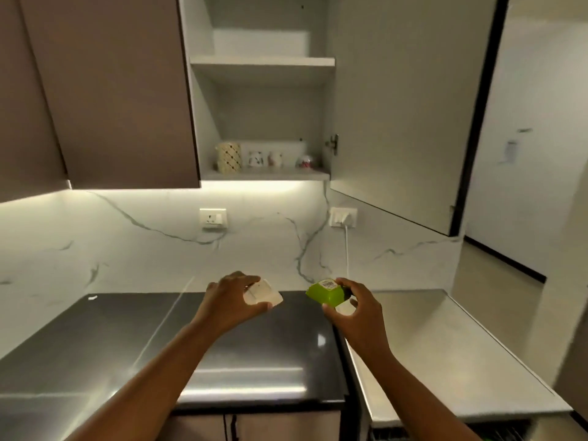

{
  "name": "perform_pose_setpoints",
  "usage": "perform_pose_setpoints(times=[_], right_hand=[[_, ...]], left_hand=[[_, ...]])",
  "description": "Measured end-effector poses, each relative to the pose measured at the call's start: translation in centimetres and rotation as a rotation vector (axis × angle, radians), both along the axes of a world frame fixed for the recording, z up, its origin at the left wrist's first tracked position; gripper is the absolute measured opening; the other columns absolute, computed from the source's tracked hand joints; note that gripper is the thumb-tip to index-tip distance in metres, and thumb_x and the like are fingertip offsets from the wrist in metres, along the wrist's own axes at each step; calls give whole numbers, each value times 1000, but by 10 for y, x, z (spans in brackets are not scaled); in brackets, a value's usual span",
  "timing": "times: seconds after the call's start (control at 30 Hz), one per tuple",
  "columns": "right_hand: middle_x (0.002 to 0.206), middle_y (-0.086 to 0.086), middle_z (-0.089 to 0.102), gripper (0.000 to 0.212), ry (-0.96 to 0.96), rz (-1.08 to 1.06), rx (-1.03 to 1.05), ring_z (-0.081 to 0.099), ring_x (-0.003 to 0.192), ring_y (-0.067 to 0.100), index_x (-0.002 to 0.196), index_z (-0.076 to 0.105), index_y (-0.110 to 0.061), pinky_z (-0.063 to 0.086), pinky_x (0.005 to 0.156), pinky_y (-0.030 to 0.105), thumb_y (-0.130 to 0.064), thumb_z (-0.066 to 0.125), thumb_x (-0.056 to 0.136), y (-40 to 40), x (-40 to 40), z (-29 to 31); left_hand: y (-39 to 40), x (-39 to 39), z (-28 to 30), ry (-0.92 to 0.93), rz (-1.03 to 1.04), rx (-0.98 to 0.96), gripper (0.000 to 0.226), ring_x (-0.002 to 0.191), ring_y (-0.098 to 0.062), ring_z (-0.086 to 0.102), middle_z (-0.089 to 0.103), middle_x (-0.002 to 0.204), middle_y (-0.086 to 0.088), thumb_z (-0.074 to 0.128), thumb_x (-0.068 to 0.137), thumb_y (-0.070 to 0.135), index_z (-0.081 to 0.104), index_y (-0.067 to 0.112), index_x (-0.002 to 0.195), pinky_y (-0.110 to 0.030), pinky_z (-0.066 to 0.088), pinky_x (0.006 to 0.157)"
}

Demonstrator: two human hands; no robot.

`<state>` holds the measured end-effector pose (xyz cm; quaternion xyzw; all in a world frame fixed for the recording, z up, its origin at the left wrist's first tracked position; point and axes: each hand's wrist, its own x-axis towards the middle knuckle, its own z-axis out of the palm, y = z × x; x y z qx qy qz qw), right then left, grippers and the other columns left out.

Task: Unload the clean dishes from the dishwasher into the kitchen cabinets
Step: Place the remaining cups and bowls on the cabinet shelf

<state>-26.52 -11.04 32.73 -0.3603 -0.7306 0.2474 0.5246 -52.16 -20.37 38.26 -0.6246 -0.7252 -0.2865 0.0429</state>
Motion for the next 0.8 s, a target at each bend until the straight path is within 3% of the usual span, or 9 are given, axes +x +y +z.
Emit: perform_pose_setpoints(times=[0.07,0.27,0.47,0.53,0.67,0.73,0.8], right_hand=[[112,-10,66,56,22,11,16,62,103,4,121,61,-26,48,83,10,-26,87,72,23,-33,23],[113,-2,69,55,94,-34,88,64,104,12,123,63,-16,48,89,16,-22,86,74,90,-121,87],[110,0,68,54,124,-80,109,64,103,18,123,64,-13,54,96,35,-18,86,74,142,-168,145],[110,1,68,56,101,-105,121,64,101,17,124,65,-12,54,94,32,-18,87,73,167,-180,167],[109,4,71,57,-1,-115,126,63,90,11,126,66,-12,43,68,1,-23,86,74,221,-202,213],[109,4,71,56,-58,-88,105,61,89,11,126,66,-12,41,66,4,-25,85,76,249,-212,229],[114,5,71,57,-90,-64,79,61,91,11,127,66,-11,44,77,14,-26,85,76,281,-223,240]], left_hand=[[18,-30,27,15,-5,38,73,100,-11,62,66,115,11,62,63,73,63,33,123,-35,46,91],[82,-108,96,-33,-41,125,66,105,-16,62,67,122,6,74,71,63,64,27,125,-36,51,91],[144,-151,147,-46,-51,162,72,112,-18,61,66,126,5,74,69,65,63,24,128,-37,49,95],[169,-159,162,-26,-57,165,72,115,-20,59,65,126,4,73,70,64,62,25,129,-35,48,94],[223,-167,186,-3,-70,167,70,111,-20,61,66,124,2,72,73,62,62,23,130,-35,51,91],[247,-168,195,-3,-63,174,67,108,-21,63,66,124,-2,74,76,56,61,19,131,-36,52,90],[273,-167,206,30,-51,146,62,106,-24,62,66,123,-6,75,79,49,62,14,128,-35,52,88]])
